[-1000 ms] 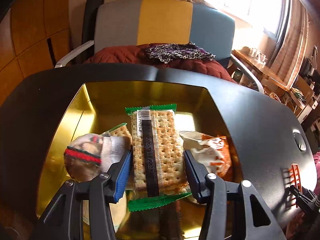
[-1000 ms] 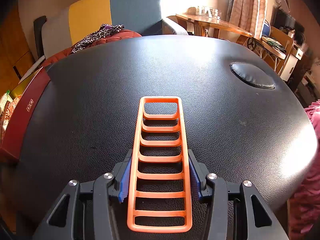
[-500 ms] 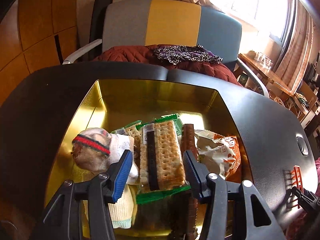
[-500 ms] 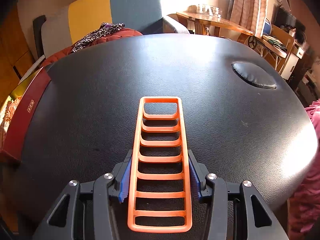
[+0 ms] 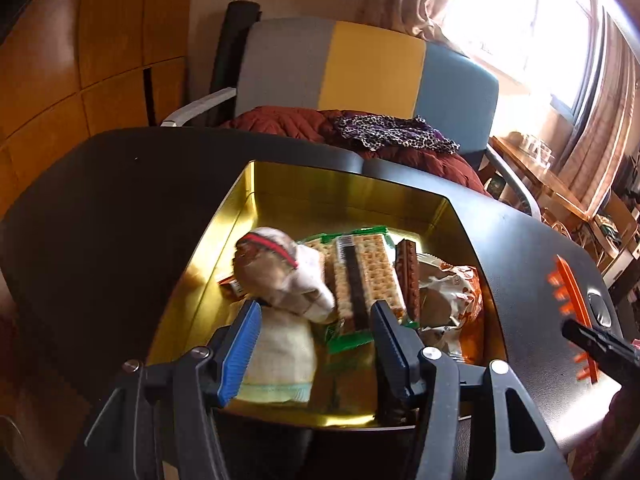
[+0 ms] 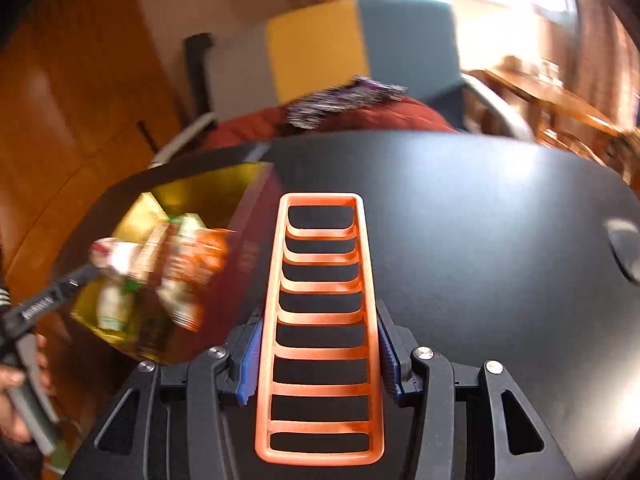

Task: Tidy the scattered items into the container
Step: 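Carry the cracker pack with the left gripper into the tray and release it, then lower the orange rack with the right gripper into the tray and open it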

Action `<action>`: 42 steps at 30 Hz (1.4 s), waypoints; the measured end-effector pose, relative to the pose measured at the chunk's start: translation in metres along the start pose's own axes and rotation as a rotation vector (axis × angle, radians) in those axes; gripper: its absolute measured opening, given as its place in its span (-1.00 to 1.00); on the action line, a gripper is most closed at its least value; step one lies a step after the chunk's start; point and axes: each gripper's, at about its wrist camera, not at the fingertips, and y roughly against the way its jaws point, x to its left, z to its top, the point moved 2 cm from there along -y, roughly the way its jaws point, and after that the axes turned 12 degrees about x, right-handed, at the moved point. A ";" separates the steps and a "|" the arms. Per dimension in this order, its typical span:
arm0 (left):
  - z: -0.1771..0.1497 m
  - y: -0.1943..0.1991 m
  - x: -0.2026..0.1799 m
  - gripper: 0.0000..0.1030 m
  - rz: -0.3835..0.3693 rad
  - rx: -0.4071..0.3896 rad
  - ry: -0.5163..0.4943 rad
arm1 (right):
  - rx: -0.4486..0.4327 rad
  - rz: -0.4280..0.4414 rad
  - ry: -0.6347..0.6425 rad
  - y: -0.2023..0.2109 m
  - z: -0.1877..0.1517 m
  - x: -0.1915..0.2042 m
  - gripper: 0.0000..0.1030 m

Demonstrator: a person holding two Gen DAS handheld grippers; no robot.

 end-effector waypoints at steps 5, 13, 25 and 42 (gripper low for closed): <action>-0.008 0.007 0.018 0.13 -0.009 -0.007 0.024 | 0.015 0.054 0.154 -0.028 0.032 0.078 -0.05; -0.016 0.009 0.037 0.13 -0.017 -0.012 0.064 | 0.123 0.065 0.208 -0.084 0.054 0.130 -0.05; -0.022 0.014 0.040 0.19 0.048 -0.026 0.069 | 0.122 0.034 0.212 -0.091 0.049 0.136 0.02; -0.024 0.042 0.001 0.23 0.242 -0.061 0.029 | -0.007 -0.046 0.098 -0.037 0.014 0.116 0.20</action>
